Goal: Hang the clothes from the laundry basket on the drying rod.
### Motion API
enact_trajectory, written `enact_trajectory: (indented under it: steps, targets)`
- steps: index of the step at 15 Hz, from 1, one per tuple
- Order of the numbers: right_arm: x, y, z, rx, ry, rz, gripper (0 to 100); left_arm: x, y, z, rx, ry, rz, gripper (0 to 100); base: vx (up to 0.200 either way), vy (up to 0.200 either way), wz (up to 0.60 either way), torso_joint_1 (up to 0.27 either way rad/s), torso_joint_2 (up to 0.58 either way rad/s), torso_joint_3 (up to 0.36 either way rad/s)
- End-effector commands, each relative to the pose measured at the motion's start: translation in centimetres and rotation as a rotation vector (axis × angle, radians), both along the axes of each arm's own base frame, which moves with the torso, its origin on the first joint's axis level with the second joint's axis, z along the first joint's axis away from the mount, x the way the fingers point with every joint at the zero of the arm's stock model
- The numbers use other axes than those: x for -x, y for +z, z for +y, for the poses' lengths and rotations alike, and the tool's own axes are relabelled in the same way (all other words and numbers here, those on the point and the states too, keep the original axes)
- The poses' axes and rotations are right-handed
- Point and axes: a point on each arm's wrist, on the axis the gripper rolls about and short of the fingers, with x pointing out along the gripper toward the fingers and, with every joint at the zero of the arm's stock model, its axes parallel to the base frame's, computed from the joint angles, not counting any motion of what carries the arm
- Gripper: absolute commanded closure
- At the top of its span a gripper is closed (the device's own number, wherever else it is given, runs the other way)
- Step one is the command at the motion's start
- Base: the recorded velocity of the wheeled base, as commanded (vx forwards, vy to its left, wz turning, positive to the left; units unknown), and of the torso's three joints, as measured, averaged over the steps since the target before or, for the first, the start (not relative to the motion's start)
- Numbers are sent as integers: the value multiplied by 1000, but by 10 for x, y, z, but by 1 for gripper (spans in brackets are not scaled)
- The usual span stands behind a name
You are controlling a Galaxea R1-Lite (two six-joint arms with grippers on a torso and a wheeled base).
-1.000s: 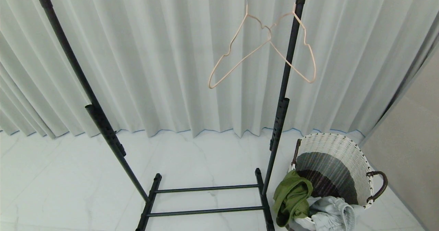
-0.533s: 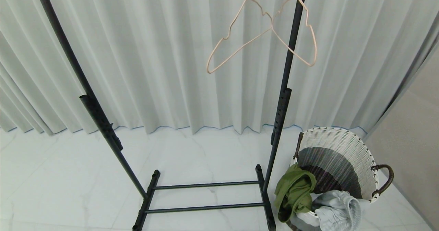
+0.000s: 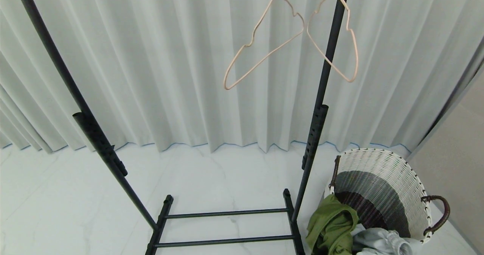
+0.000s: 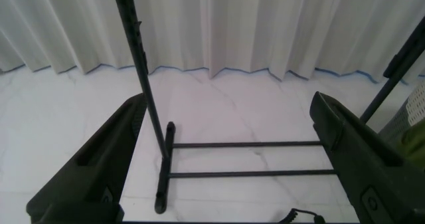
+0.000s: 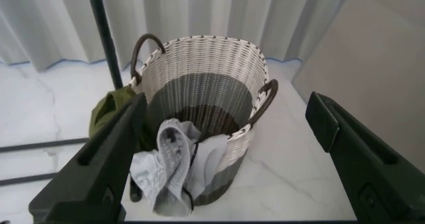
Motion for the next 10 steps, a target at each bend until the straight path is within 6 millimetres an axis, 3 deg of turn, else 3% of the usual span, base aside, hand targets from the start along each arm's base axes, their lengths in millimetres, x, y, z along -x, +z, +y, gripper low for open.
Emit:
enact_trajectory:
  steps: [1,3,5,10]
  targets:
    - [0,1,0,27,8,-9,0,0,0,0,9,1,0,0,0,0,0,0,0,0]
    - [7,46,2,28,126,-71,0,0,0,0,11,1,0,0,0,0,0,0,0,0]
    - [-11,75,2,132,177,63,0,0,0,0,6,1,0,0,0,0,0,0,0,0]
    - [-100,76,9,503,327,433,0,0,0,0,9,1,0,0,0,0,0,0,0,0]
